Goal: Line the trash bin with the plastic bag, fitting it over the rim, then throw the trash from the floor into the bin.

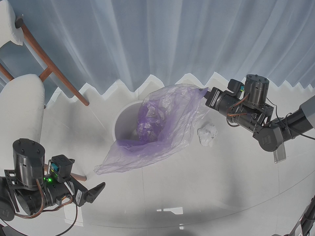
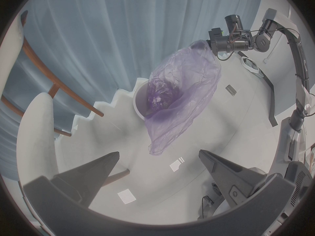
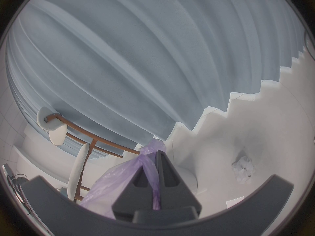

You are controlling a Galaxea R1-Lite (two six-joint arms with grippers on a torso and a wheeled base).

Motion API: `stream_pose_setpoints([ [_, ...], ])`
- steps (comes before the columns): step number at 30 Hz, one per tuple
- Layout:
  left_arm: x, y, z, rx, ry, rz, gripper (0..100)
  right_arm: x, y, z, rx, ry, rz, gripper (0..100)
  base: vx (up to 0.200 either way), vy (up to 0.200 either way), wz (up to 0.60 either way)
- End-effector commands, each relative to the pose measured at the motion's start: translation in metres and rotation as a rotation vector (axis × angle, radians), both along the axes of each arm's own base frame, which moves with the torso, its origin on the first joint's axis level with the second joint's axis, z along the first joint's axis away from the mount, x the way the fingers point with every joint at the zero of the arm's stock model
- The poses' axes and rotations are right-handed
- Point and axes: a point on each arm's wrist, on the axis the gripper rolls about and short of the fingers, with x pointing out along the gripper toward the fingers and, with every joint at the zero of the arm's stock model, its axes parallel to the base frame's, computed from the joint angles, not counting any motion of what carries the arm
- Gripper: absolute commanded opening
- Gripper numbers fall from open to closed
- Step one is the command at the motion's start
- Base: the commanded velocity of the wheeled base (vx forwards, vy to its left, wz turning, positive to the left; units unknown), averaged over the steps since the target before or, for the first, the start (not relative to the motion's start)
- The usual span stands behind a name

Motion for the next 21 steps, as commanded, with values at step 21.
stream_pose_setpoints([
  [21, 0.064, 0.012, -0.024, 0.102, 0.131, -0.043, 100, -0.008, -0.001, 0.011, 0.014, -0.029, 0.002, 0, 0.0, 0.0, 0.0],
])
